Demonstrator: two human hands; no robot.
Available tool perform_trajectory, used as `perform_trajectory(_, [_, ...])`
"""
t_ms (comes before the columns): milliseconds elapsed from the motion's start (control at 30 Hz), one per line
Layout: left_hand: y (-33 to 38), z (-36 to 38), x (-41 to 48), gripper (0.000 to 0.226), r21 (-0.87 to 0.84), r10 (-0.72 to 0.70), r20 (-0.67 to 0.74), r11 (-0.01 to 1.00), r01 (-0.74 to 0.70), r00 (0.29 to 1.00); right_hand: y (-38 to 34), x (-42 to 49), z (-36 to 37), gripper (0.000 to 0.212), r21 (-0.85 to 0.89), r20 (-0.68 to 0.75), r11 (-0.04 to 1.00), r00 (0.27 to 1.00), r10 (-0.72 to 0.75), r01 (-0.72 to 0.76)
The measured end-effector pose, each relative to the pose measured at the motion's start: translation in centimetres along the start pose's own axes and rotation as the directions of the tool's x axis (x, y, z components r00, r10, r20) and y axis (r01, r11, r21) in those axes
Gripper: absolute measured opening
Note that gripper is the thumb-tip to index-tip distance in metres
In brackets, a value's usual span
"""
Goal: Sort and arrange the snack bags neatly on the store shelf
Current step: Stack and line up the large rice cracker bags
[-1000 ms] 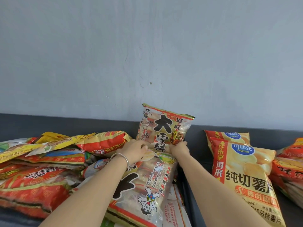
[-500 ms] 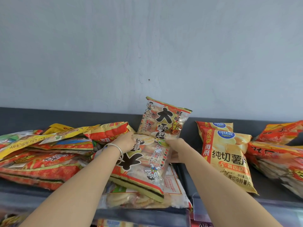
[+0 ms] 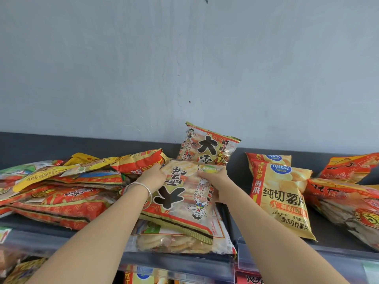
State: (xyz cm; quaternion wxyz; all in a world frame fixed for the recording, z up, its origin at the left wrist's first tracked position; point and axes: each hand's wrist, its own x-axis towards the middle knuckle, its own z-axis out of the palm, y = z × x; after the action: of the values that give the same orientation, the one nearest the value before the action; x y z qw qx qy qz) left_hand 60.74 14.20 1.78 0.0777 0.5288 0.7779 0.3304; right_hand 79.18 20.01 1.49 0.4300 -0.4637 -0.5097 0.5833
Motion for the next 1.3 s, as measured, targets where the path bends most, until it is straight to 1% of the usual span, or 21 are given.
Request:
perform_trajectory(200, [2.6,-1.5,-0.2,0.045,-0.155,0.124,-0.161,0.977,-0.149,0.979,-3.6,-0.8,-0.7,0.098,0.181,-0.128,0.964,0.976,-0.173,0.195])
perform_trajectory(267, [3.5,-2.1,-0.4,0.051,-0.056,0.113,-0.267,0.99,-0.132,0.957,-4.9,-1.0,-1.1,0.096,0.237,-0.22,0.939,0.955,-0.198,0.249])
perform_trajectory(333, [4.3,-2.2,-1.1,0.058,0.047,0.058,-0.384,0.998,-0.044,0.921,-5.8,-1.2,-1.5,0.095,0.319,-0.311,0.905,0.933,-0.18,0.281])
perform_trajectory(367, [4.6,-2.0,-1.4,0.063,0.015,0.019,-0.427,1.0,-0.014,0.904,-6.1,-1.2,-1.7,0.095,0.372,-0.348,0.881,0.924,-0.159,0.291])
perform_trajectory(433, [5.2,-1.4,-2.1,0.078,-0.235,-0.087,-0.446,0.972,-0.023,0.891,-6.3,-1.4,-1.9,0.096,0.469,-0.403,0.831,0.91,-0.101,0.3])
perform_trajectory(467, [5.4,-1.0,-2.3,0.087,-0.432,-0.149,-0.411,0.9,-0.048,0.9,-6.4,-1.5,-2.0,0.096,0.504,-0.421,0.81,0.904,-0.073,0.3])
perform_trajectory(500, [5.7,-0.6,-2.4,0.094,-0.642,-0.21,-0.327,0.765,-0.054,0.922,-6.4,-1.5,-1.9,0.096,0.532,-0.436,0.791,0.899,-0.051,0.303])
perform_trajectory(533, [5.8,-0.3,-2.6,0.098,-0.821,-0.246,-0.199,0.57,-0.024,0.949,-6.5,-1.6,-1.8,0.095,0.554,-0.444,0.774,0.896,-0.037,0.307])
perform_trajectory(567, [6.0,0.0,-2.8,0.097,-0.934,-0.237,-0.053,0.356,0.036,0.97,-6.6,-1.6,-1.6,0.094,0.578,-0.444,0.754,0.895,-0.028,0.31])
perform_trajectory(600, [6.2,0.3,-3.0,0.089,-0.975,-0.171,0.084,0.191,0.117,0.982,-6.7,-1.7,-1.3,0.094,0.605,-0.439,0.732,0.898,-0.021,0.313])
perform_trajectory(633, [6.5,0.5,-3.4,0.076,-0.976,-0.07,0.18,0.112,0.187,0.981,-6.8,-1.8,-1.0,0.093,0.634,-0.427,0.707,0.904,-0.017,0.312])
perform_trajectory(700, [7.2,0.7,-4.1,0.056,-0.967,0.053,0.234,0.118,0.227,0.971,-7.0,-2.0,-0.5,0.09,0.675,-0.381,0.676,0.924,-0.023,0.295])
perform_trajectory(800, [7.7,0.2,-4.2,0.044,-0.983,0.003,0.141,0.117,0.14,0.99,-7.1,-2.4,-0.2,0.086,0.658,-0.291,0.714,0.955,-0.05,0.238])
perform_trajectory(867, [7.4,-0.7,-4.0,0.035,-0.991,-0.079,0.044,0.122,0.054,0.996,-6.9,-2.5,-0.3,0.085,0.609,-0.244,0.774,0.969,-0.03,0.177])
perform_trajectory(933, [6.9,-1.8,-3.8,0.029,-0.983,-0.11,-0.06,0.178,-0.04,0.992,-6.9,-2.6,-0.5,0.079,0.531,-0.238,0.836,0.971,-0.01,0.139])
perform_trajectory(1000, [6.4,-2.9,-3.9,0.026,-0.961,-0.11,-0.143,0.252,-0.112,0.984,-7.1,-2.7,-0.7,0.079,0.371,-0.351,0.913,0.936,-0.031,0.169])
perform_trajectory(1033, [6.1,-3.4,-4.0,0.025,-0.949,-0.106,-0.169,0.287,-0.132,0.98,-7.2,-2.9,-0.8,0.08,0.251,-0.432,0.945,0.898,-0.085,0.21])
perform_trajectory(1100, [5.3,-4.2,-4.0,0.023,-0.93,-0.094,-0.199,0.331,-0.158,0.975,-7.3,-3.3,-0.9,0.074,-0.104,-0.515,0.942,0.793,-0.325,0.319])
perform_trajectory(1133, [4.8,-4.5,-4.1,0.022,-0.924,-0.087,-0.209,0.344,-0.168,0.974,-7.3,-3.6,-0.9,0.068,-0.313,-0.483,0.876,0.734,-0.479,0.366])
perform_trajectory(1200, [3.9,-5.0,-4.2,0.022,-0.909,-0.063,-0.221,0.375,-0.182,0.973,-7.4,-3.6,-0.9,0.058,-0.612,-0.313,0.657,0.628,-0.713,0.441])
perform_trajectory(1300, [2.8,-5.4,-4.5,0.026,-0.874,0.003,-0.194,0.454,-0.174,0.981,-8.4,-3.2,-0.9,0.055,-0.787,-0.08,0.389,0.546,-0.834,0.479])
